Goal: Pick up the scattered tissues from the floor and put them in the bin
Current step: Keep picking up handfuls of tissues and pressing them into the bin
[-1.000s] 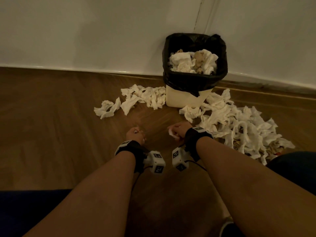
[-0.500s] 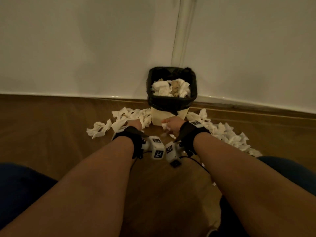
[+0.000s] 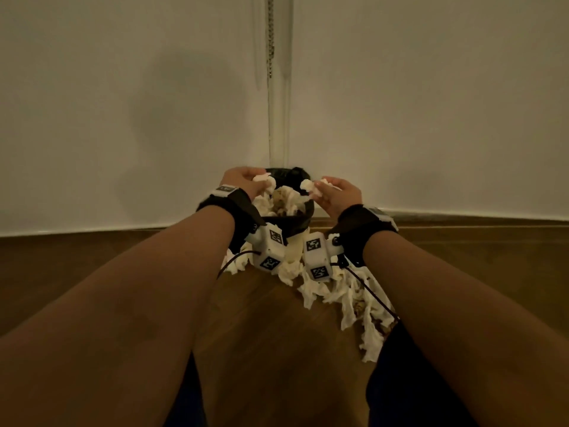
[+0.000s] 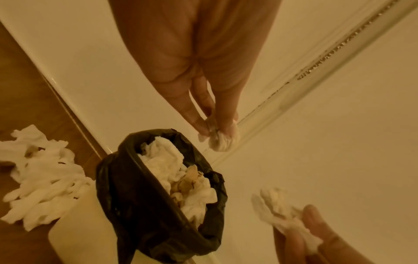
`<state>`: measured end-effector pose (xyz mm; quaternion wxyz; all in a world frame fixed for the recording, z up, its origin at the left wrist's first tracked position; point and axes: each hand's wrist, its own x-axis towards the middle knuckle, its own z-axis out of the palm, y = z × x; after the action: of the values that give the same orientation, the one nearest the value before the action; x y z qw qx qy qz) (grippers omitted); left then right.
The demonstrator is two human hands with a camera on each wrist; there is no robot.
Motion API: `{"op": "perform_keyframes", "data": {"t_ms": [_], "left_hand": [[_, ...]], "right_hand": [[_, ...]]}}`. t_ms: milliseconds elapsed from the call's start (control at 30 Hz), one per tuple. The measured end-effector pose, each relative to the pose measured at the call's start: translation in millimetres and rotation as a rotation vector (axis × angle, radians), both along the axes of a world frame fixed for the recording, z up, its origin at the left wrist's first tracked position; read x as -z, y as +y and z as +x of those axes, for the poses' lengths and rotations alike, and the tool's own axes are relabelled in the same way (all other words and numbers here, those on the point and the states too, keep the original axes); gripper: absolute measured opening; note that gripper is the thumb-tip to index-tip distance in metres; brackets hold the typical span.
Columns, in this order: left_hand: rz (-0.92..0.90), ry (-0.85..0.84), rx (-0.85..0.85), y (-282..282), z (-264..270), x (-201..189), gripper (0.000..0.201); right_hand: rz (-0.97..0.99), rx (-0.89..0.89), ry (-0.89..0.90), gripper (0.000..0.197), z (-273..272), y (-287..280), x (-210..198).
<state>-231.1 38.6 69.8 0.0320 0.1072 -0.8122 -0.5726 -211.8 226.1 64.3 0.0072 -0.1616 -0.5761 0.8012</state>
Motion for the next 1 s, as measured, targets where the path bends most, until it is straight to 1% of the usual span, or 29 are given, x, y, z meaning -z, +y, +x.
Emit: {"op": "perform_keyframes", "data": {"t_ms": [67,133,200,267,333,400,500,567,600,667,767,800,867,933,1000], "left_hand": [[-0.017,0.000,0.033,9,-5,7,0.032],[-0.060,-0.009,0.040,16,-8,17,0.031],[-0.111,-0.026,0.035,22,-10,24,0.031],[-0.128,-0.043,0.031,27,-12,29,0.031],[-0.160,-0.060,0.037,30,-14,36,0.031],[-0.241,-0.078,0.038,31,-18,44,0.029],[-0.528,-0.115,0.081,29,-24,51,0.031],[-0.660,-0.195,0.157,28,-30,52,0.042],[-0.706,-0.243,0.205,27,-31,53,0.047],[-0.823,-0.284,0.268,26,-32,56,0.046],[-1.077,-0.177,0.294,27,-28,64,0.034],[-1.124,-0.145,0.299,28,-27,67,0.033],[-1.154,-0.121,0.347,30,-27,72,0.034],[-1.139,-0.156,0.427,32,-26,74,0.035],[-1.102,-0.186,0.484,31,-25,75,0.034]], "right_hand": [[-0.021,0.028,0.008,0.018,-6,3,9],[0.020,0.015,0.008,0.022,-11,1,14],[0.101,-0.019,0.009,0.024,-17,-4,17],[0.245,-0.053,0.032,0.026,-24,-7,22],[0.474,-0.104,0.057,0.026,-32,-10,29],[0.771,-0.164,0.088,0.023,-37,-14,34],[1.233,-0.332,0.130,0.023,-45,-21,40],[1.429,-0.426,0.146,0.024,-49,-29,42],[1.492,-0.452,0.141,0.025,-50,-33,44],[1.607,-0.482,0.126,0.026,-52,-38,49],[1.771,-0.553,0.128,0.025,-55,-44,60],[1.802,-0.591,0.114,0.026,-55,-45,64],[1.841,-0.685,0.081,0.030,-56,-50,70],[1.894,-0.774,0.066,0.031,-57,-53,77],[1.856,-0.833,0.027,0.036,-57,-52,80]]}}
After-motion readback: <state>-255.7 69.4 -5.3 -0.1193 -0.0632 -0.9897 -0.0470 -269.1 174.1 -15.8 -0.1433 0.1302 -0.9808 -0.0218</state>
